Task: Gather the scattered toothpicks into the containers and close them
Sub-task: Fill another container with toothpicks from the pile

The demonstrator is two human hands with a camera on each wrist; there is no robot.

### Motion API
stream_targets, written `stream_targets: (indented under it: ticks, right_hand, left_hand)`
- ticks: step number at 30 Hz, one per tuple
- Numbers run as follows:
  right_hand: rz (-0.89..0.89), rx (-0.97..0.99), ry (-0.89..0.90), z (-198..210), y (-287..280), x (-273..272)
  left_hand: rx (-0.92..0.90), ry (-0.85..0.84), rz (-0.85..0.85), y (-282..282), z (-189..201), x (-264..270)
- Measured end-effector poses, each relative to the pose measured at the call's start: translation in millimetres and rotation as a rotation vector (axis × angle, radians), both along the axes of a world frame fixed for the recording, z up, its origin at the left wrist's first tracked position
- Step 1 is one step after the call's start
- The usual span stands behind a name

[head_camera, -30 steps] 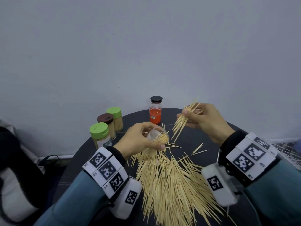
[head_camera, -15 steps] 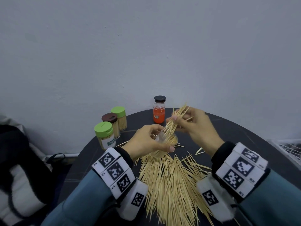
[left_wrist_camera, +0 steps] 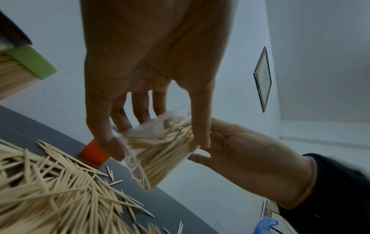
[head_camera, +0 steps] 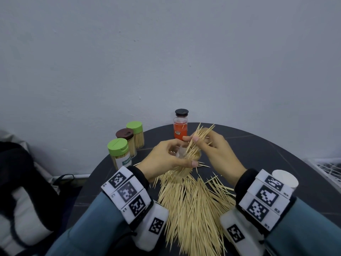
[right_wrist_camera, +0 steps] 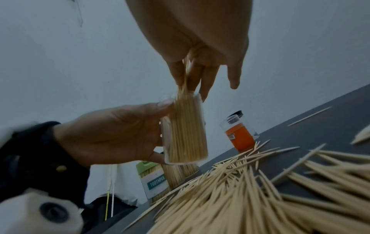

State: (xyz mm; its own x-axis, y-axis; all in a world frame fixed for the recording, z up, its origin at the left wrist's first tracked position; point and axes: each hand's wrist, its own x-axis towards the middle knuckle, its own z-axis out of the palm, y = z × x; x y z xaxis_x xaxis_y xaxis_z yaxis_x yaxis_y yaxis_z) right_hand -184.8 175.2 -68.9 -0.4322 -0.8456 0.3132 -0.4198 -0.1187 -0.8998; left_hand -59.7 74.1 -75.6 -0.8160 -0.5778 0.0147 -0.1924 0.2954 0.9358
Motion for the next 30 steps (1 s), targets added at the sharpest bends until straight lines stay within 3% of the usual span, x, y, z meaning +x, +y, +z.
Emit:
stream_targets:
  ticks: [13, 22, 30]
  right_hand:
    - [0.084, 0.102, -0.199, 2.8, -0.6, 9.9]
    - [0.056, 0.211, -0.104, 5.0, -0.6, 2.9]
    - [0.115, 0.250, 0.210, 23.6, 5.4, -19.4]
  left_hand:
    - [0.048, 0.006, -0.001, 3.5, 1.8, -0.6]
    - [0.024, -0.001, -0.012, 4.4, 1.5, -1.1]
    - [0.039, 0.030, 0.022, 0.4, 1.7, 0.0]
